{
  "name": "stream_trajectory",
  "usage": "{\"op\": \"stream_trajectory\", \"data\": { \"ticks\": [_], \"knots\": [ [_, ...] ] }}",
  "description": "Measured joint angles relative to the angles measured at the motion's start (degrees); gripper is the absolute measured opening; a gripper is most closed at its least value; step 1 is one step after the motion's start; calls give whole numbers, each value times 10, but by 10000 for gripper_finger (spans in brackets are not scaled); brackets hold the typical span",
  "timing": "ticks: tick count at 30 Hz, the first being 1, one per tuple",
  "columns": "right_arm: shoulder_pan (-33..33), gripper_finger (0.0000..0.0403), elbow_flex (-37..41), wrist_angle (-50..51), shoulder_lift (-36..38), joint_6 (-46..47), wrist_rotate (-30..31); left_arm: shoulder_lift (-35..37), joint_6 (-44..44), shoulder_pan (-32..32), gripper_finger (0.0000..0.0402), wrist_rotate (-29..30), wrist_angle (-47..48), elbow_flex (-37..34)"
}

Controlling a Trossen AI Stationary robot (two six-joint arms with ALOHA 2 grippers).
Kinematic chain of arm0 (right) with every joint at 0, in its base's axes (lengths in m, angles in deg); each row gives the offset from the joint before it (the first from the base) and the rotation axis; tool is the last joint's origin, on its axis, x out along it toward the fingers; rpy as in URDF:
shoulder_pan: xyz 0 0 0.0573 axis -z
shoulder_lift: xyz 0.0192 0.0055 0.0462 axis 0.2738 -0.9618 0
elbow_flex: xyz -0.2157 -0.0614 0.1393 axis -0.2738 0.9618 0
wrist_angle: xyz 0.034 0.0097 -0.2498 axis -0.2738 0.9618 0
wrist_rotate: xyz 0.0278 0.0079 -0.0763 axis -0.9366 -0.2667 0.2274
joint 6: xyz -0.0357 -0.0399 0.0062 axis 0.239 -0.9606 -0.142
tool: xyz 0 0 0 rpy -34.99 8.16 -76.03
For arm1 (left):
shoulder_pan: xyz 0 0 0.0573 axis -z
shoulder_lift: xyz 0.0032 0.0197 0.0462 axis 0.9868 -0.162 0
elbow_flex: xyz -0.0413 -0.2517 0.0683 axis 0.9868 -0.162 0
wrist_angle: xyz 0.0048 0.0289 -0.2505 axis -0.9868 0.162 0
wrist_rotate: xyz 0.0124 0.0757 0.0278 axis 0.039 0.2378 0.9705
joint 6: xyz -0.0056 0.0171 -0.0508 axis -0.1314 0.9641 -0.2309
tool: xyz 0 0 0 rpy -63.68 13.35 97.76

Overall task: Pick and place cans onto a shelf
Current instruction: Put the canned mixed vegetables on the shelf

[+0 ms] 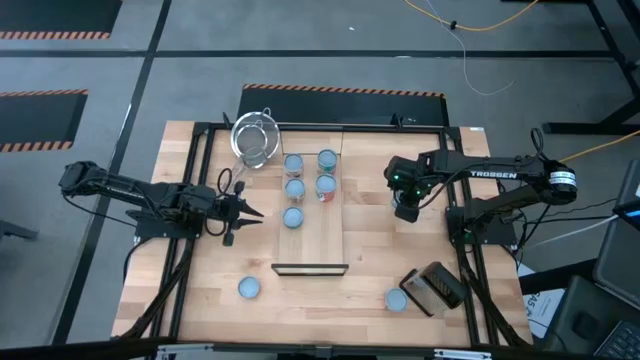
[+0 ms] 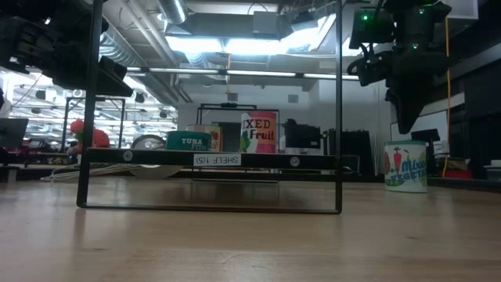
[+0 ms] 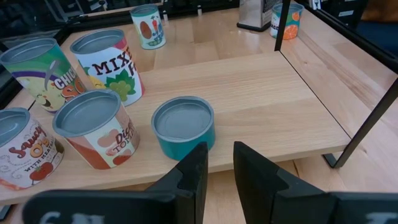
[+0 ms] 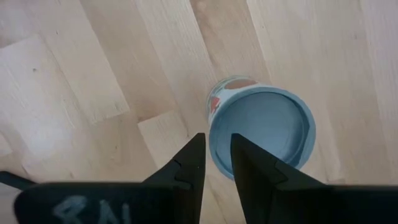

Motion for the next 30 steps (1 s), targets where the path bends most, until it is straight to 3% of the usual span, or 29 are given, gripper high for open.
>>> {"op": "stream_trajectory", "data": {
  "ticks": [18,26,30],
  "knots": [
    [0,79,64,-50,2,0,3,0,0,0,70,0,0,0],
    [0,14,64,-63,2,-3,9,0,0,0,70,0,0,0],
    [0,15,59,-63,1,-15,10,0,0,0,70,0,0,0]
  ]
}}
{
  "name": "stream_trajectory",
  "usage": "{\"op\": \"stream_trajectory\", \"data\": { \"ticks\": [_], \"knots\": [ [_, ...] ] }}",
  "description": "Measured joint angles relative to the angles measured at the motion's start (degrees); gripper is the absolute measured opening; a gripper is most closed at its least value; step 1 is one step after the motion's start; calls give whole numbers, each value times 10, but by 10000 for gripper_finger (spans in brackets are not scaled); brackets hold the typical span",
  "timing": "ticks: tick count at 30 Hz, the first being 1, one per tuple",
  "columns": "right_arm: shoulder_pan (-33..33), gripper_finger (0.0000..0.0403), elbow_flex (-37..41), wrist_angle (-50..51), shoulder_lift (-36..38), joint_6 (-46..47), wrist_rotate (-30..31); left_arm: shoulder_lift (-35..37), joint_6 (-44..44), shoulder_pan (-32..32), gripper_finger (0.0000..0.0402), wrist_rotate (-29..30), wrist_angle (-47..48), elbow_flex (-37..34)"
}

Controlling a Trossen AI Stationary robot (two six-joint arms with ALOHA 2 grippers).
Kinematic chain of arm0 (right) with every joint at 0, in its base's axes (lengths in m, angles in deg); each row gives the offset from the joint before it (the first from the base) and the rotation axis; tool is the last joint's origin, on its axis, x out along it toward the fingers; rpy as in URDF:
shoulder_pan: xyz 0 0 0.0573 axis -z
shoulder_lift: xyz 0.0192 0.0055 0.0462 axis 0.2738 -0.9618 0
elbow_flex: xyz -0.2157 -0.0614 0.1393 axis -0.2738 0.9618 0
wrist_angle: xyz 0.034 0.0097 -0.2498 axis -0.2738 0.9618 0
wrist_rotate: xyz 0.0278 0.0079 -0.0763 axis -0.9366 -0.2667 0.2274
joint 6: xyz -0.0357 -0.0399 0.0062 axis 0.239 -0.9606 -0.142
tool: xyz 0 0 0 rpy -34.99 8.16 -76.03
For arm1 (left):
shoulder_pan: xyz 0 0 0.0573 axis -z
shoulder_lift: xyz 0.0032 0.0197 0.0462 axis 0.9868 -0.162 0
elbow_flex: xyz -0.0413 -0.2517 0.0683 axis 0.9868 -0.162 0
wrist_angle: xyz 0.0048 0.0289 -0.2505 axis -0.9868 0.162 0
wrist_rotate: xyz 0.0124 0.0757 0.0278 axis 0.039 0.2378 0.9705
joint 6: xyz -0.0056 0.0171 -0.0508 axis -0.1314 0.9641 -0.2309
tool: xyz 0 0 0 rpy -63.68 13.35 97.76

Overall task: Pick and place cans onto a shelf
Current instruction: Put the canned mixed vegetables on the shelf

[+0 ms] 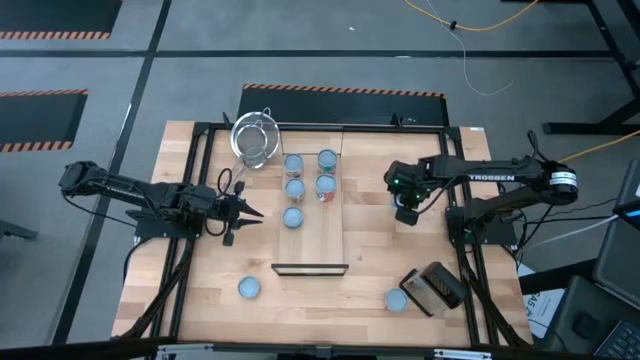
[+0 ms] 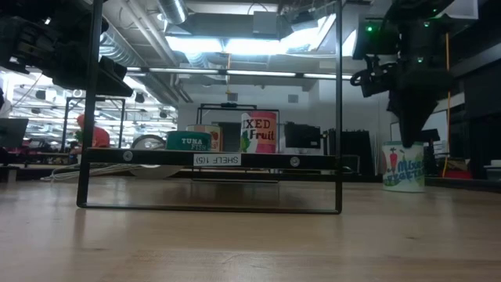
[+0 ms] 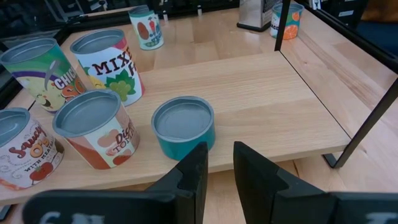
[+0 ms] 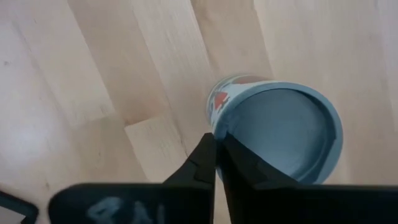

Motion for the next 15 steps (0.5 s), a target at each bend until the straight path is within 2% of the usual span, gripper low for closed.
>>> {"op": "stream_trajectory", "data": {
  "ticks": [7,15],
  "knots": [
    [0,8,-60,2,-2,-1,-19,0,0,0,70,0,0,0],
    [-25,9,-171,1,-2,-1,-34,0,0,0,70,0,0,0]
  ]
}}
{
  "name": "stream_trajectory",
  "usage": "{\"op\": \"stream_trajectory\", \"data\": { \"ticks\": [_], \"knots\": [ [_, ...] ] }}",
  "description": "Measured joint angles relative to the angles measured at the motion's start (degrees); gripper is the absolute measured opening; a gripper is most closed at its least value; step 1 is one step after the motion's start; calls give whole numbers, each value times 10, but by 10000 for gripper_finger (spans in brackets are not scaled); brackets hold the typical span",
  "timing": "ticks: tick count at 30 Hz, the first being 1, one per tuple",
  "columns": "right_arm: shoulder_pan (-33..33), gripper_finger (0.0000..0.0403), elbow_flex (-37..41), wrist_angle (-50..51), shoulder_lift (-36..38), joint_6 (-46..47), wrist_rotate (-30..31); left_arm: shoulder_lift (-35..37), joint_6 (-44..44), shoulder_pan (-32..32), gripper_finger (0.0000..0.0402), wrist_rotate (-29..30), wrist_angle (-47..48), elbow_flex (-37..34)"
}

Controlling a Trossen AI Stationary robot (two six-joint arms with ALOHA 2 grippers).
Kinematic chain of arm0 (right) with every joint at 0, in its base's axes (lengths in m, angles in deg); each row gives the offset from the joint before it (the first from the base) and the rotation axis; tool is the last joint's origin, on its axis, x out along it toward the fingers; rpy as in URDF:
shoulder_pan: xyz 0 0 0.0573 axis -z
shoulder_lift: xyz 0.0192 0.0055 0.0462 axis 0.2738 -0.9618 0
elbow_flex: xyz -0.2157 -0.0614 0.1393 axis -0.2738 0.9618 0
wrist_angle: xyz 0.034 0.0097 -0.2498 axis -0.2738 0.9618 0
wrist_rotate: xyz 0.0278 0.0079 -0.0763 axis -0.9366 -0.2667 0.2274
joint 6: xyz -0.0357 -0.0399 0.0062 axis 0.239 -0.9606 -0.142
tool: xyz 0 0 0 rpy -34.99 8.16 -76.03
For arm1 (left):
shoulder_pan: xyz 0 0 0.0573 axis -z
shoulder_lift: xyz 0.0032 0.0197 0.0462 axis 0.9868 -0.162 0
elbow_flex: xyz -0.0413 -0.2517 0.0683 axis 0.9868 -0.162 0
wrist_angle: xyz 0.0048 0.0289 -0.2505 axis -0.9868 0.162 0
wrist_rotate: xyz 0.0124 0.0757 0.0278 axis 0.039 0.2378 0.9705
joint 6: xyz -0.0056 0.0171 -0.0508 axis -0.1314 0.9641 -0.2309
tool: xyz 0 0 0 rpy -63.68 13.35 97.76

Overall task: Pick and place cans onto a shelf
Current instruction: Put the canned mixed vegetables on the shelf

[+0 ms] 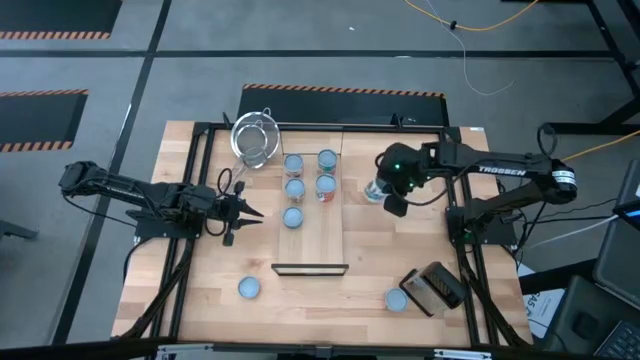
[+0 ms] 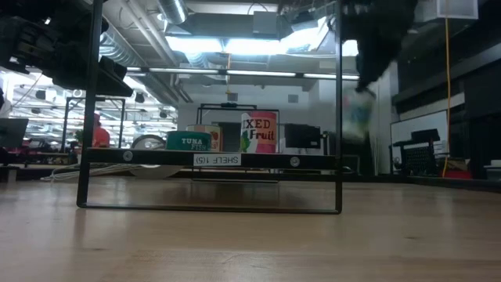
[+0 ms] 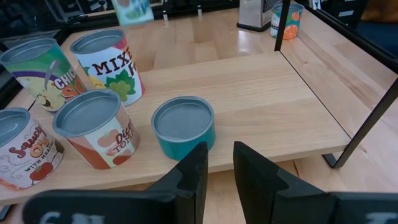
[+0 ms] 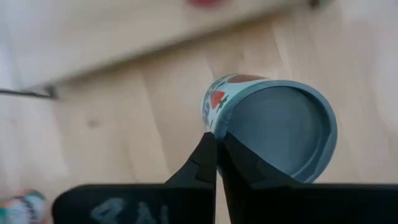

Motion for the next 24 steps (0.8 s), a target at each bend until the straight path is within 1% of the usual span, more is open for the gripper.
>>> {"op": "stream_trajectory", "data": {
  "ticks": [6,13,17,21,24],
  "knots": [
    [-37,9,-99,1,-30,-9,0,0,0,0,70,0,0,0],
    [-77,9,-205,2,-117,-38,-1,0,0,0,70,0,0,0],
    [-95,9,-244,1,-172,-60,-1,0,0,0,70,0,0,0],
    [-107,9,-267,2,-227,-66,-2,0,0,0,70,0,0,0],
    [-117,11,-278,2,-262,-86,-2,0,0,0,70,0,0,0]
  ]
}}
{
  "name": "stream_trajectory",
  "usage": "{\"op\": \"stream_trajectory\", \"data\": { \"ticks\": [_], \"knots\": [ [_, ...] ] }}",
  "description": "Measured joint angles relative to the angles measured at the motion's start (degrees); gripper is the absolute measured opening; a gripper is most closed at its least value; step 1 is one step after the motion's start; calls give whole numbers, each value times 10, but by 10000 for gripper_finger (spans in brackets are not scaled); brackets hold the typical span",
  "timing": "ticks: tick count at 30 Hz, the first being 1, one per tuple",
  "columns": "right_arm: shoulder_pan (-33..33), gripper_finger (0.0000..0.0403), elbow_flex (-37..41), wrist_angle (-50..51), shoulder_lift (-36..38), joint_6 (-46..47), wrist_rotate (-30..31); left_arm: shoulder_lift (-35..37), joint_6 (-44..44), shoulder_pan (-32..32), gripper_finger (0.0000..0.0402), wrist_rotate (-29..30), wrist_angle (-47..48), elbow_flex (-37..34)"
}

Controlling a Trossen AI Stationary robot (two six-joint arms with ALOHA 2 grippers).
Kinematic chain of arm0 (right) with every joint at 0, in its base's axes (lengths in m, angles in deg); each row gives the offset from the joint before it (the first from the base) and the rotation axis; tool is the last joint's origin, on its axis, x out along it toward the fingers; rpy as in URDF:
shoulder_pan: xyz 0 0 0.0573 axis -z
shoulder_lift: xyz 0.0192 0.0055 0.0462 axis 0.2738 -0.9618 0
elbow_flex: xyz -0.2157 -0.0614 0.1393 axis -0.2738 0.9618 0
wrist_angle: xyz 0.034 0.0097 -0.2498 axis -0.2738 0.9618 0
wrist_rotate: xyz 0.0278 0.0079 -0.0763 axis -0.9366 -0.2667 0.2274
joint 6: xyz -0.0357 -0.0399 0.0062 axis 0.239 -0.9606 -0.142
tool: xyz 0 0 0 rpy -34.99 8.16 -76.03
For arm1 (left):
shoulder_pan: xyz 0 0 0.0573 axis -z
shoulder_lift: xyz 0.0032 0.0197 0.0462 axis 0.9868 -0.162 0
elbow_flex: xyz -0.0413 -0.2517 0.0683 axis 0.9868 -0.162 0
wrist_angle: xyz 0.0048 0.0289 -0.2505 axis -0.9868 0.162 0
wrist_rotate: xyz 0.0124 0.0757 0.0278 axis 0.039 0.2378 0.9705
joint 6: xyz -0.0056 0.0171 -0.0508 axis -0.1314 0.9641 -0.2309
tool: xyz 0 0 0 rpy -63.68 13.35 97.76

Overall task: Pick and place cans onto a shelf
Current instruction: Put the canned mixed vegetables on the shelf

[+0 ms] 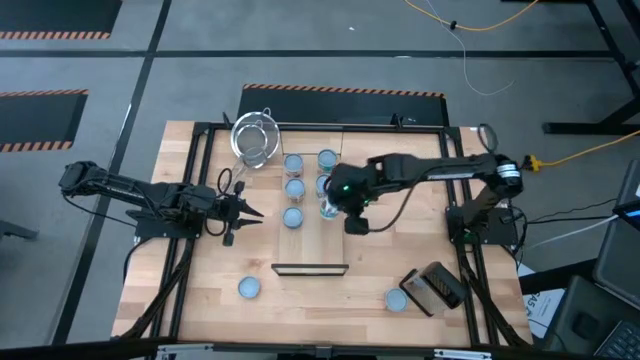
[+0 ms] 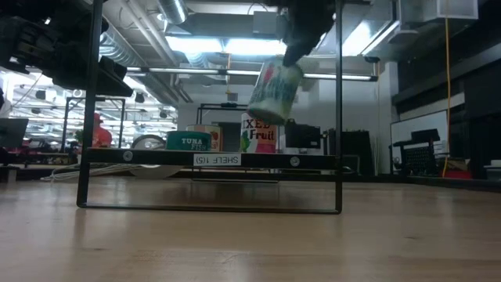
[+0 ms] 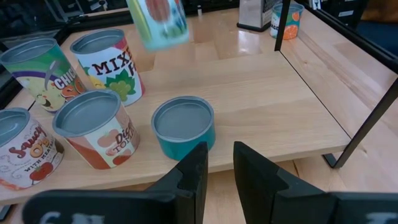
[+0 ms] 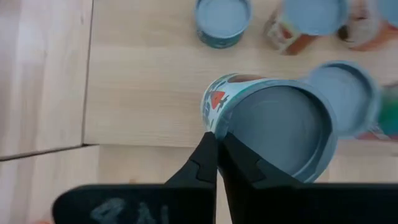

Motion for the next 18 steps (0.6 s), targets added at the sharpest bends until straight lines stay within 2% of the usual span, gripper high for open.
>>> {"op": "stream_trajectory", "data": {
  "ticks": [9,18],
  "knots": [
    [-18,13,-7,-2,-68,-42,0,0,0,0,70,0,0,0],
    [-21,13,-7,-14,-80,-49,2,0,0,0,70,0,0,0]
  ]
}}
